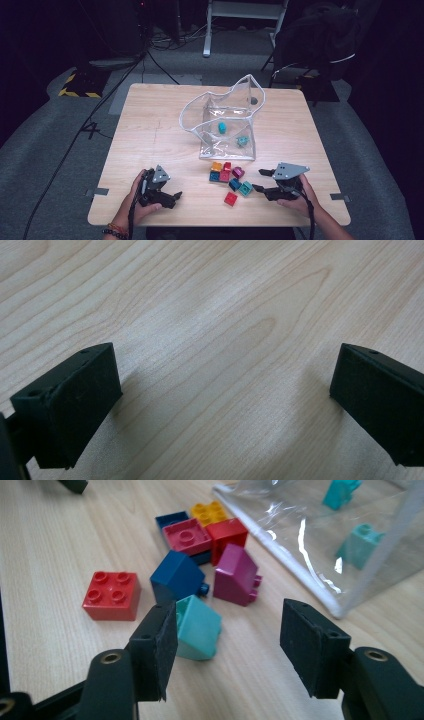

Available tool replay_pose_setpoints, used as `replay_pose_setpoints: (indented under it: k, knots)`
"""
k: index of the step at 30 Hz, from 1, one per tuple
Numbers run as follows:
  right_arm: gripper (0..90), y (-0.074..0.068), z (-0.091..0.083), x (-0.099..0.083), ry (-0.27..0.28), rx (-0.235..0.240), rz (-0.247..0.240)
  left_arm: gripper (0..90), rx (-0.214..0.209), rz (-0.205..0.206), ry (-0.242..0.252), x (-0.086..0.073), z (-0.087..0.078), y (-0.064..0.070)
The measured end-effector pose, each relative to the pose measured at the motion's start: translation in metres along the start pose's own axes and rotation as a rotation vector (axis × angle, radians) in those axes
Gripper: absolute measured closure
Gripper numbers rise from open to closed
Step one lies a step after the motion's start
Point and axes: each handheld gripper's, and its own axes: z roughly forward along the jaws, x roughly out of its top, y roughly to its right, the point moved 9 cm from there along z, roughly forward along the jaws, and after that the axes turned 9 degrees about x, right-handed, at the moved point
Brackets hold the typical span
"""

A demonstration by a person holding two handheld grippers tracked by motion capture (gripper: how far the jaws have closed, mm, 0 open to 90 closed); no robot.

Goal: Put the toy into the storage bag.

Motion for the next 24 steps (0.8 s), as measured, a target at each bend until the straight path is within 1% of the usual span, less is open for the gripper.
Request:
replay_pose_setpoints:
  k: [2, 3, 6, 10, 12, 16, 18, 19, 22, 24]
  knots:
    - [39.7, -0.005, 0.005, -0.002, -0.018, 0.003, -0.019, 0.2, 0.000, 0.000, 0.000, 0.000, 0.000, 0.000]
    - [39.8, -0.006, 0.007, -0.003, -0.017, 0.009, -0.020, 0.2, 0.000, 0.000, 0.000, 0.000, 0.000, 0.000]
    - [39.1, -0.011, 0.015, -0.006, -0.021, 0.030, -0.011, 0.2, 0.000, 0.000, 0.000, 0.000, 0.000, 0.000]
    - [37.7, -0.015, 0.023, -0.009, -0.030, 0.042, -0.007, 0.2, 0.000, 0.000, 0.000, 0.000, 0.000, 0.000]
    - [37.0, -0.016, 0.028, -0.011, -0.038, 0.043, -0.009, 0.2, 0.000, 0.000, 0.000, 0.000, 0.000, 0.000]
    - [35.3, -0.015, 0.036, -0.014, -0.047, 0.041, 0.004, 0.2, 0.000, 0.000, 0.000, 0.000, 0.000, 0.000]
    - [34.1, -0.013, 0.039, -0.014, -0.049, 0.030, 0.004, 0.2, 0.000, 0.000, 0.000, 0.000, 0.000, 0.000]
    - [33.8, -0.013, 0.040, -0.014, -0.044, 0.027, 0.016, 0.2, 0.000, 0.000, 0.000, 0.000, 0.000, 0.000]
    - [32.8, -0.010, 0.043, -0.015, -0.048, 0.016, 0.026, 0.2, 0.000, 0.000, 0.000, 0.000, 0.000, 0.000]
    - [32.6, -0.010, 0.043, -0.017, -0.049, 0.017, 0.038, 0.2, 0.000, 0.000, 0.000, 0.000, 0.000, 0.000]
